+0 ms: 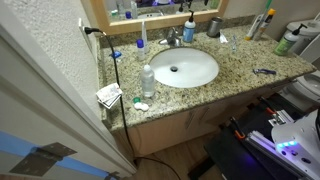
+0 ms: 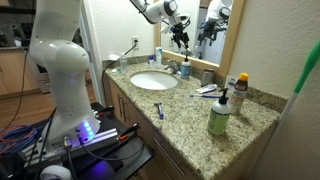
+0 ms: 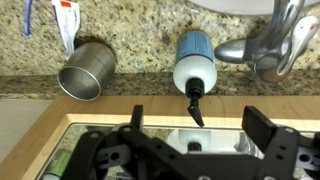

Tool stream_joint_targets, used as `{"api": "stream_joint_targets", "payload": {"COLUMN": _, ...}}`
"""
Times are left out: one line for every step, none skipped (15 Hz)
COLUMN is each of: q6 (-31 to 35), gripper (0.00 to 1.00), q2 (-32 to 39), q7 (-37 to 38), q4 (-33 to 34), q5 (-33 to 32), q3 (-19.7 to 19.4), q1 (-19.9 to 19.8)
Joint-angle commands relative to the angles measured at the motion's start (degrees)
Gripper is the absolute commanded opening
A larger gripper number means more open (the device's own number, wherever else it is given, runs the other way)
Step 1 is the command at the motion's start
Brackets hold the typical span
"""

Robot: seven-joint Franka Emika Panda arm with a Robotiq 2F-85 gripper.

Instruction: Pick up the soap bottle and move to forward.

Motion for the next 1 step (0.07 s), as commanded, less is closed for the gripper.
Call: {"api": "stream_joint_targets", "payload": {"q6": -1.8, "gripper": 1.0, "q2": -1.7, "q7": -0.8, "q4": -1.0, "q5": -0.6, "q3": 1.7, "q1": -1.3}}
